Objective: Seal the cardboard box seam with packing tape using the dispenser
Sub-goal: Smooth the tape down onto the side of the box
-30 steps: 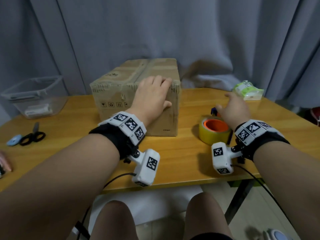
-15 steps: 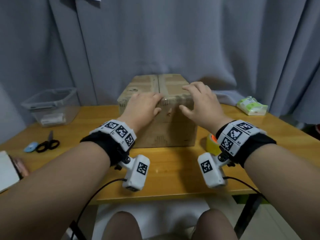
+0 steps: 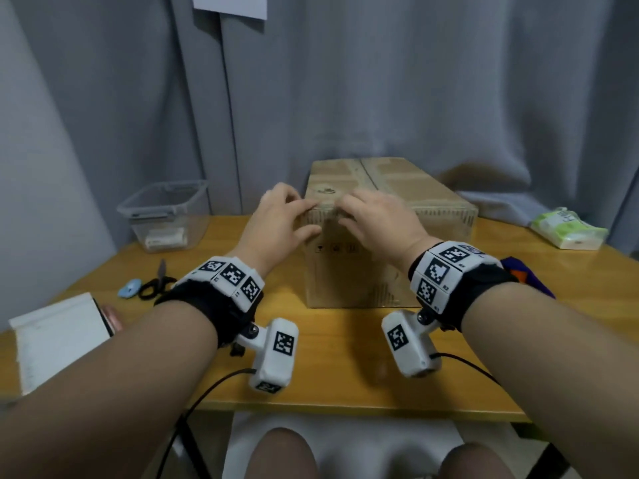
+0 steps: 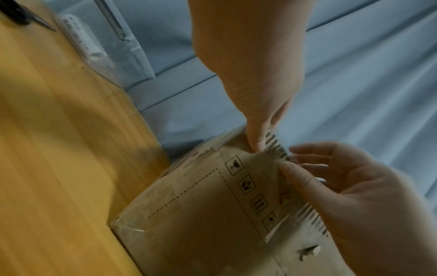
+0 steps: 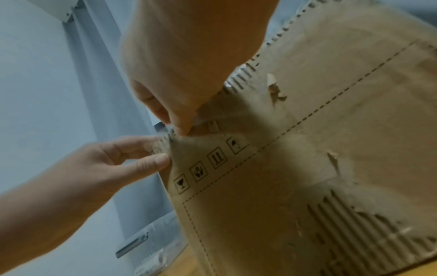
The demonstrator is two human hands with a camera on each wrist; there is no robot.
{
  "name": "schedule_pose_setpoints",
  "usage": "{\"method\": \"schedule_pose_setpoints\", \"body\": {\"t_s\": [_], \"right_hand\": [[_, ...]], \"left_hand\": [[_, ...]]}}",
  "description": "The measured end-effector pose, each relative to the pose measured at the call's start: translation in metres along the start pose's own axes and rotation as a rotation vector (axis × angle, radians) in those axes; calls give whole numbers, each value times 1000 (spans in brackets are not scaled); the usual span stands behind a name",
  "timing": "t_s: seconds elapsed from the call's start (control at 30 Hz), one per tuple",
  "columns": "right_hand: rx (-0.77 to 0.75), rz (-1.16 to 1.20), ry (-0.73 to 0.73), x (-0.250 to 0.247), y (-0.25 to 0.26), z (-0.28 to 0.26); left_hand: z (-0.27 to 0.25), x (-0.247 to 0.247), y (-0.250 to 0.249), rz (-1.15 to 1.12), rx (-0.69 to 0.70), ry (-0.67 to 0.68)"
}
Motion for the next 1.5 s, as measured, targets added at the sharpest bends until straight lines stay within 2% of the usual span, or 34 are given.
{"method": "schedule_pose_setpoints", "body": {"t_s": [0.1, 0.23, 0.37, 0.47, 0.6, 0.73, 0.8, 0.87, 0.97, 1.2, 1.37, 1.5], "right_hand": [[-7, -1, -94, 1, 4, 2], [-25, 49, -195, 1, 6, -5], [-44, 16, -208, 4, 10, -8], [-34, -39, -241, 7, 11, -9], [-29, -126, -266, 12, 9, -10], [-124, -7, -190, 0, 3, -9], [-8, 93, -157, -11, -5, -1], [98, 36, -61, -7, -16, 8], [101, -81, 119, 12, -21, 10], [145, -146, 245, 11, -19, 1], [172, -109, 295, 8, -17, -3], [231, 19, 265, 4, -22, -2]], "left_hand": [[2, 2, 2, -113, 60, 41], [1, 2, 4, -200, 28, 52], [3, -6, 5, -224, 25, 104], [15, -9, 1, -344, -32, 108], [34, -1, -6, -347, -36, 216], [36, 2, -1, -395, -6, 220], [34, 4, 3, -428, 17, 207], [30, 7, 6, -449, 37, 199], [25, 13, 13, -430, 82, 187], [23, 14, 13, -358, 133, 241], [23, 14, 6, -496, 4, 138], [17, 26, 5, -523, 13, 66]]}}
Point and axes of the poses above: each hand's wrist, its own z-axis towards the middle knuckle, its own x-axis out of the palm, y = z × x, the point moved 3 cm from there along z, towards the middle knuckle, and after that the axes turned 5 degrees about -z, right-handed, at the moved point
